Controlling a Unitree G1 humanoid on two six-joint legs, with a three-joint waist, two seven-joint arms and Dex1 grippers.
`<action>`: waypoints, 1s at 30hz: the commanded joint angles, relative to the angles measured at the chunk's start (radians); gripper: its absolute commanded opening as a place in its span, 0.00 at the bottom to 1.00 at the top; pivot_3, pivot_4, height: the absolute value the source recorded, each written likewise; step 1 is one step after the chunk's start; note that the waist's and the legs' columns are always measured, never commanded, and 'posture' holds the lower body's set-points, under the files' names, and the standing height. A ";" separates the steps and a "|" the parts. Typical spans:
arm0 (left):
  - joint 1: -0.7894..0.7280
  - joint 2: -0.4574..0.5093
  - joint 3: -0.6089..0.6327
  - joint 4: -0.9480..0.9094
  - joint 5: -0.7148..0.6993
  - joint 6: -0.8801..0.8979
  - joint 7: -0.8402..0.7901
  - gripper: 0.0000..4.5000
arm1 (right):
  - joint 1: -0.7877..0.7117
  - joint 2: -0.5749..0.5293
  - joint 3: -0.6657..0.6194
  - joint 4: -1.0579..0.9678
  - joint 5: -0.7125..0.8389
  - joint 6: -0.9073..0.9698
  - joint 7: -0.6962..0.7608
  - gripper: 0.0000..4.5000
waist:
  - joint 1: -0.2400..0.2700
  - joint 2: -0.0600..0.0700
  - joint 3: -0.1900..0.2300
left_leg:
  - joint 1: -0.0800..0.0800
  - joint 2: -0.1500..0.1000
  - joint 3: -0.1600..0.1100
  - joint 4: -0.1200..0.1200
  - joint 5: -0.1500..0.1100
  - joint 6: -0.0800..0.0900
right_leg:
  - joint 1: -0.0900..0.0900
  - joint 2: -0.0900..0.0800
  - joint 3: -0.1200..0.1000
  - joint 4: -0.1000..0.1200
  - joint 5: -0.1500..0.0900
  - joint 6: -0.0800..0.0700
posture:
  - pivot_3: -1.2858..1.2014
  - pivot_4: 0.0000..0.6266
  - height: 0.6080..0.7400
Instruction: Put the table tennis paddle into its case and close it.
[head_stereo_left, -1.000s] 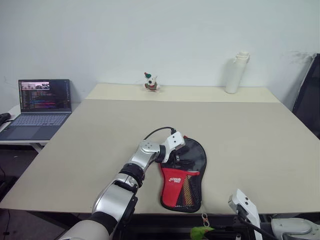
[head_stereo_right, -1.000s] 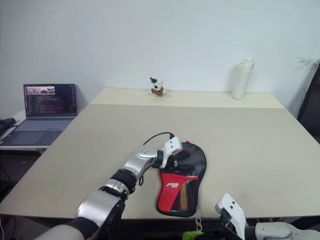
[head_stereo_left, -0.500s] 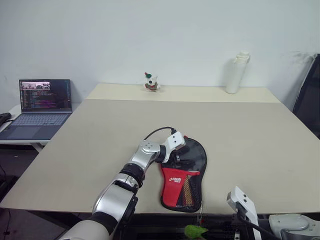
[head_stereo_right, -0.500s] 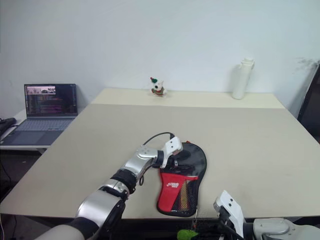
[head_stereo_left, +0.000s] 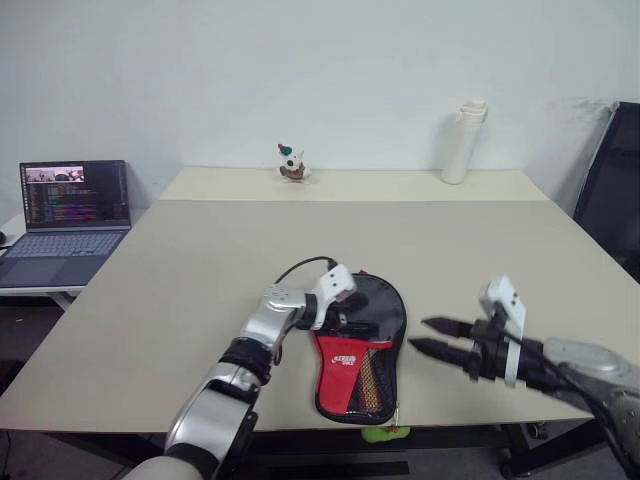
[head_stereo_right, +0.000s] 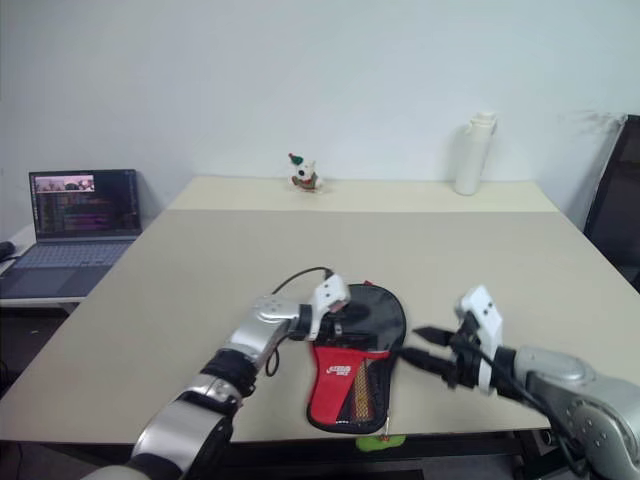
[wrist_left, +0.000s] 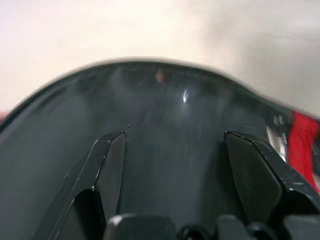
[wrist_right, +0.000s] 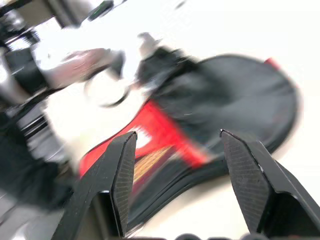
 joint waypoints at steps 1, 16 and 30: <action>0.099 0.100 0.078 -0.243 -0.096 0.091 -0.029 0.76 | -0.069 -0.018 0.039 0.095 -0.073 -0.084 0.075 0.65 | -0.005 0.000 0.000 | -0.001 0.000 0.000 0.000 0.000 0.000 | -0.002 0.000 0.001 0.001 0.000 -0.001 | 0.52 0.24 1.00; 0.438 0.264 0.283 -0.726 -0.249 0.308 0.211 0.76 | -0.379 0.035 0.192 0.751 -0.431 -0.502 0.371 0.65 | 0.013 0.001 0.002 | -0.001 -0.002 0.004 0.001 0.000 0.000 | -0.003 -0.003 0.004 0.001 0.003 -0.004 | 0.52 0.24 1.00; 0.460 0.258 0.203 -0.769 -0.206 0.303 0.340 0.76 | -0.465 -0.044 0.110 1.028 -0.559 -0.625 0.398 0.65 | 0.011 0.002 0.003 | 0.000 -0.001 0.007 0.000 0.000 0.000 | -0.003 -0.002 0.004 0.001 0.004 -0.006 | 0.52 0.24 1.00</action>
